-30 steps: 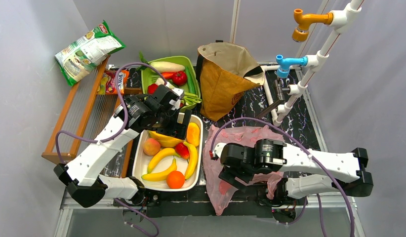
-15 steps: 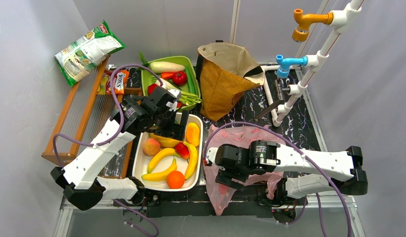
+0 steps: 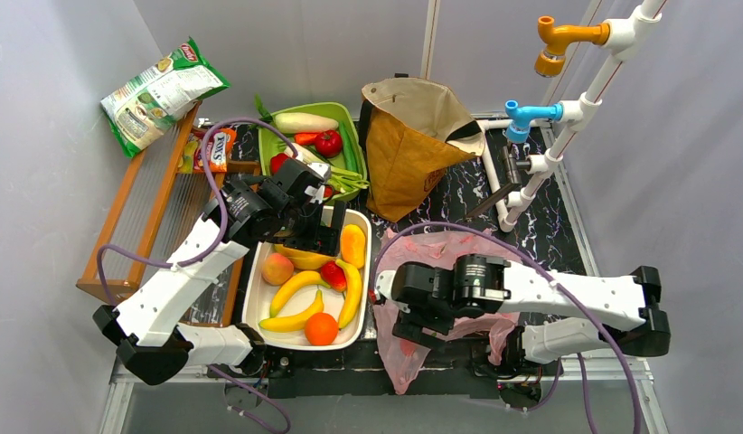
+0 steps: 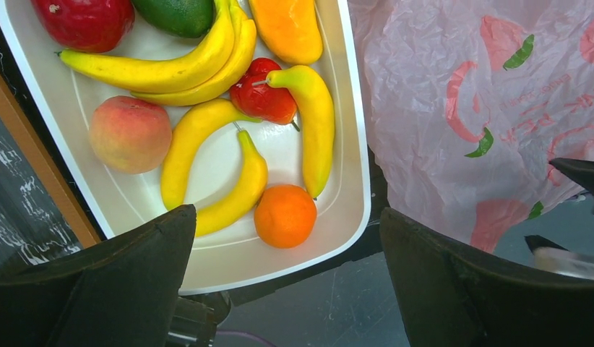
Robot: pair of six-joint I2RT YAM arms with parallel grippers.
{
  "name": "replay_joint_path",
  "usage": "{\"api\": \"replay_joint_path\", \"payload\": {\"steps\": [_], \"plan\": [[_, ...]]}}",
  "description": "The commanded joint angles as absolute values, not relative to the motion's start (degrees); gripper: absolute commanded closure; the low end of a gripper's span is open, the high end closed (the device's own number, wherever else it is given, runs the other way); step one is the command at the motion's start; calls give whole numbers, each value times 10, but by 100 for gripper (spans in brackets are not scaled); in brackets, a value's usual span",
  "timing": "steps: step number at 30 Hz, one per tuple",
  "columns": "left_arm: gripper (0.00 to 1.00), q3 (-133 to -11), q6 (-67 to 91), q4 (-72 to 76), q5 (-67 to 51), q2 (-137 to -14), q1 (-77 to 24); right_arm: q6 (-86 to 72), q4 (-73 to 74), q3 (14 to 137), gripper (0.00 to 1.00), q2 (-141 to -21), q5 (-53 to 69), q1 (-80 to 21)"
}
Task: Place the food into the grocery bag and tie it
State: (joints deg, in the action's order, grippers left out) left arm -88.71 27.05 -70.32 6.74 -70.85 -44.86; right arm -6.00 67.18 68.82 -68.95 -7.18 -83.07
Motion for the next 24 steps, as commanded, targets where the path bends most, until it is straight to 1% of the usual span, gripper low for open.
{"api": "replay_joint_path", "payload": {"steps": [1,6,10,14,15,16,19,20,21,24], "plan": [[0,-888,282,-707,62,-707,-451,-71,643,660,13,-704,-65,-835],[0,-876,292,-699,65,-697,-452,-79,624,643,11,-698,-44,-835],[0,-865,302,-694,64,-692,-451,-82,609,627,12,-698,-57,-835],[0,-862,311,-692,63,-684,-452,-85,595,615,16,-693,-86,-836],[1,-861,312,-691,64,-682,-451,-86,594,614,19,-694,-91,-836],[0,-861,313,-691,66,-680,-451,-87,593,613,25,-696,-97,-836],[0,-866,315,-693,72,-680,-452,-88,587,608,70,-697,-119,-836],[0,-869,314,-695,73,-681,-452,-89,585,606,87,-695,-129,-836],[0,-873,314,-696,74,-683,-451,-93,584,606,99,-694,-143,-836],[0,-889,312,-699,74,-689,-451,-101,590,609,99,-692,-176,-836]]}}
